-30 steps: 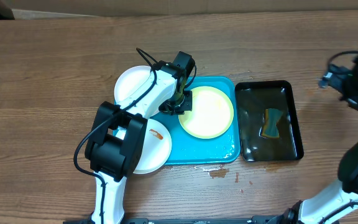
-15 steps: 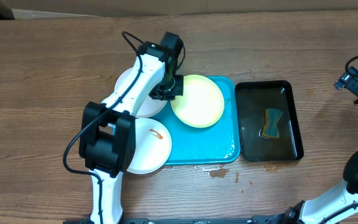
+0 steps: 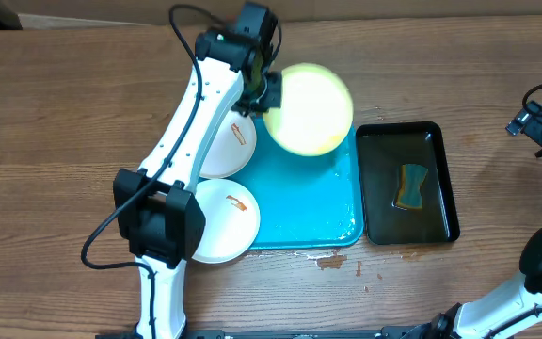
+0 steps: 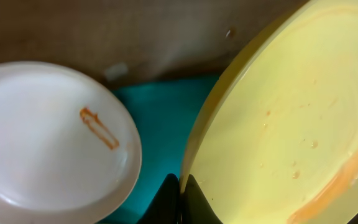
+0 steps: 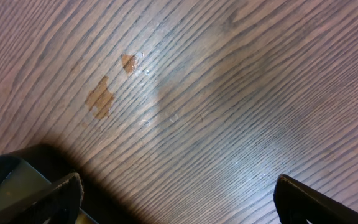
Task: Clean dirty plates on tray and stack at the side
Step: 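Lift the yellow plate with left gripper and swing it left, then lower yellow plate onto table left of tray and release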
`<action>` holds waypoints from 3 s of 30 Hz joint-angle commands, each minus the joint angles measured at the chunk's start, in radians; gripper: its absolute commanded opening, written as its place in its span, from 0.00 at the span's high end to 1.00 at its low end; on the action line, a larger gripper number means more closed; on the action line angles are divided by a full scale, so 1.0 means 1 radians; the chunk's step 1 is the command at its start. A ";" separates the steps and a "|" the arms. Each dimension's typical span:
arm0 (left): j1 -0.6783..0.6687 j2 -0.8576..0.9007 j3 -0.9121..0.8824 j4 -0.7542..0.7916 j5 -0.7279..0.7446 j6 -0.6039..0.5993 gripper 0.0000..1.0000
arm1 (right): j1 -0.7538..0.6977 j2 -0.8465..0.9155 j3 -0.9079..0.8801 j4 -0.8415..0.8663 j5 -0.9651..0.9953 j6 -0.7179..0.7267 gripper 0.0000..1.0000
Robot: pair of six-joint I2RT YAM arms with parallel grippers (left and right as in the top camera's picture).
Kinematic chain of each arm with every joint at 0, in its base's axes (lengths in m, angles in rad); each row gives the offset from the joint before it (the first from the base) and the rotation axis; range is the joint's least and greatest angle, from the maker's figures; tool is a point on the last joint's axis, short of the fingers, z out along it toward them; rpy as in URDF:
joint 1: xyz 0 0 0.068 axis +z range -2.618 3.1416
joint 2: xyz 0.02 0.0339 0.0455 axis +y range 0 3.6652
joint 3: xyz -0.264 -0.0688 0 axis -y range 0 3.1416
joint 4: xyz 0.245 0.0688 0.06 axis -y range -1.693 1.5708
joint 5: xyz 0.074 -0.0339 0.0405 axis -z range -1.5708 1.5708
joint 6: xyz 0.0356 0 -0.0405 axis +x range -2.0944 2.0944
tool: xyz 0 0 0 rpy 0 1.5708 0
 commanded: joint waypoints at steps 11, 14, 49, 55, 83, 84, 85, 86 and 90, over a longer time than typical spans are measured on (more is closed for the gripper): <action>-0.320 0.013 0.081 0.181 -0.435 0.055 0.96 | -0.002 -0.018 0.008 0.006 -0.001 0.004 0.00; -0.410 0.014 0.080 0.224 -0.611 0.120 0.96 | -0.002 -0.018 0.008 0.006 -0.001 0.004 0.00; -0.710 0.016 0.080 0.581 -1.223 0.441 0.96 | -0.002 -0.018 0.008 0.006 -0.001 0.004 0.00; -0.626 0.016 0.080 0.330 -0.636 0.188 0.96 | -0.002 -0.018 0.008 0.006 -0.001 0.004 0.00; 0.773 0.016 0.048 -0.048 0.217 0.014 0.96 | -0.002 -0.018 0.008 0.006 -0.001 0.004 0.00; 0.809 0.016 0.034 -0.058 0.203 0.014 0.96 | -0.002 -0.018 0.008 0.006 -0.001 0.004 0.00; 0.838 0.016 0.017 -0.061 0.195 0.014 0.96 | -0.002 -0.018 0.008 0.006 -0.001 0.004 0.00; 0.862 0.016 -0.003 -0.060 0.187 0.014 0.96 | -0.002 -0.018 0.008 0.006 -0.001 0.004 0.00; 0.939 0.016 -0.122 -0.005 0.130 0.013 0.96 | -0.002 -0.018 0.008 0.006 -0.001 0.004 0.00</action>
